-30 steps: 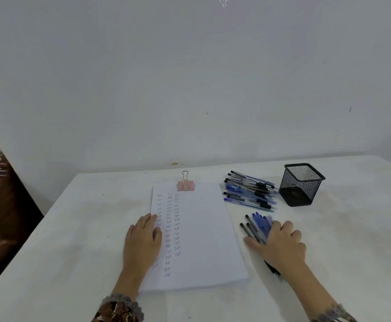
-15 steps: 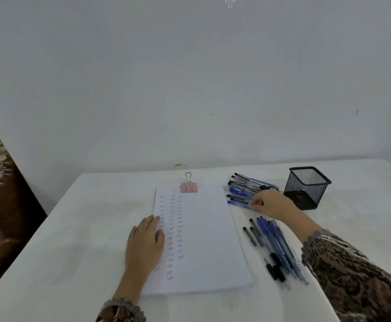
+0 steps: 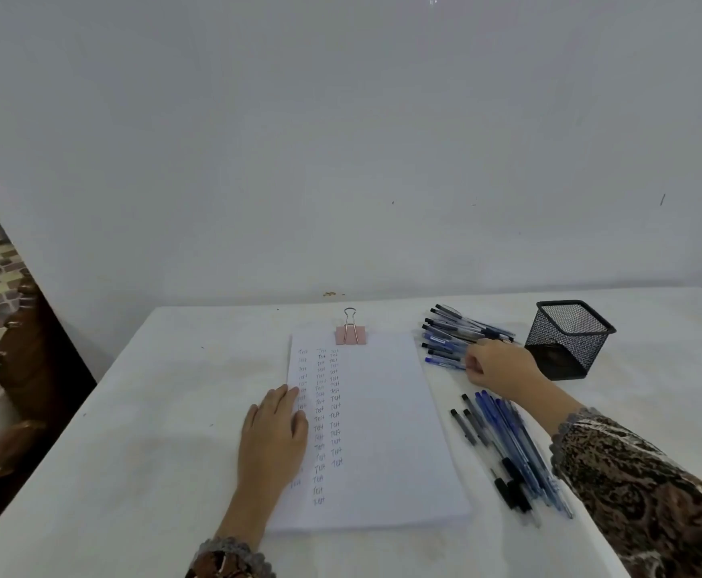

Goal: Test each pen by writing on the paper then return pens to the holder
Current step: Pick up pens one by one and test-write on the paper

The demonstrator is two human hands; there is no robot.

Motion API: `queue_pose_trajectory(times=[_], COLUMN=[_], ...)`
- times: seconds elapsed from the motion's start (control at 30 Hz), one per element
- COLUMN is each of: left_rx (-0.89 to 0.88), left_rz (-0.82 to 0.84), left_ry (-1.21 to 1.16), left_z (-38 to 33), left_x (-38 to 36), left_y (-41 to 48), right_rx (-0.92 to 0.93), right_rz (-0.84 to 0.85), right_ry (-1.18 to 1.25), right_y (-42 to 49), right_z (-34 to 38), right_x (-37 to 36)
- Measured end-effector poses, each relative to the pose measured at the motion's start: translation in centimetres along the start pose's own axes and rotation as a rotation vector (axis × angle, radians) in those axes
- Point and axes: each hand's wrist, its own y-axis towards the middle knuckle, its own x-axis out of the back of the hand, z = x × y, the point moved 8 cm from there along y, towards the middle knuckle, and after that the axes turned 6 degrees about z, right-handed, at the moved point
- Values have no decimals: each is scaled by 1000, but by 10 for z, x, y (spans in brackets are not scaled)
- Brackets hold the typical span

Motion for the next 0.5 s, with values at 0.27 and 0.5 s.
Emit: queue_pose_trajectory(times=[0.27, 0.5], left_rx=[-3, -5], left_rz=[9, 38], left_ry=[18, -19], left_z=[0, -2], left_x=[0, 4], left_y=[0, -1], right_rx=[117, 59], right_rz=[-100, -98], right_ry=[411, 1304], right_y=[-8, -34], right_z=[7, 79], right_x=[32, 58])
